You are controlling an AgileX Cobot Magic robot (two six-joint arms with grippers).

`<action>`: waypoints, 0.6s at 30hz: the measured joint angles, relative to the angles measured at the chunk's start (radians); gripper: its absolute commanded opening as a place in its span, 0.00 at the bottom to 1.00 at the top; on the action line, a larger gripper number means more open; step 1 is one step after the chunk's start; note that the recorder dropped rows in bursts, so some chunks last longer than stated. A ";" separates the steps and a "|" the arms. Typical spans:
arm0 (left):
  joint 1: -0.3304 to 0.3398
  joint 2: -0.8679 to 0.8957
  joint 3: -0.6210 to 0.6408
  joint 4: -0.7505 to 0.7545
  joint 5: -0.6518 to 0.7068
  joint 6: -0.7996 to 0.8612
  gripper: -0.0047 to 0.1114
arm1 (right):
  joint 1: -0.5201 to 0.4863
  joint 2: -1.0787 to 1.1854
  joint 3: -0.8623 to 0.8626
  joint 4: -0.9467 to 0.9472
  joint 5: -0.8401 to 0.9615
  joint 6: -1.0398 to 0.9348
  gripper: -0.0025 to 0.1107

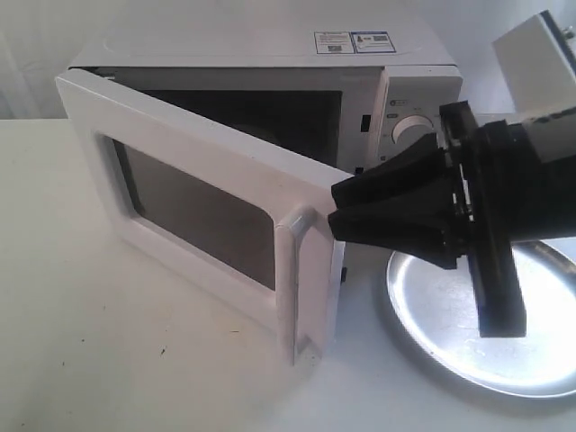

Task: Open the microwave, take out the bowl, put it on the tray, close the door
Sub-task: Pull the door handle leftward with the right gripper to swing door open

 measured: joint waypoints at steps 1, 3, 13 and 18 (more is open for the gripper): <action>0.000 0.000 0.000 0.000 0.000 0.000 0.04 | 0.000 -0.012 0.000 0.000 0.011 0.000 0.10; 0.000 0.000 0.000 0.000 0.000 0.000 0.04 | 0.000 -0.027 0.000 0.001 0.084 0.004 0.03; 0.000 0.000 0.000 0.000 0.000 0.000 0.04 | 0.000 0.098 0.006 0.195 0.626 0.055 0.02; 0.000 0.000 0.000 0.000 0.000 0.000 0.04 | 0.002 0.229 0.004 0.230 0.360 -0.033 0.02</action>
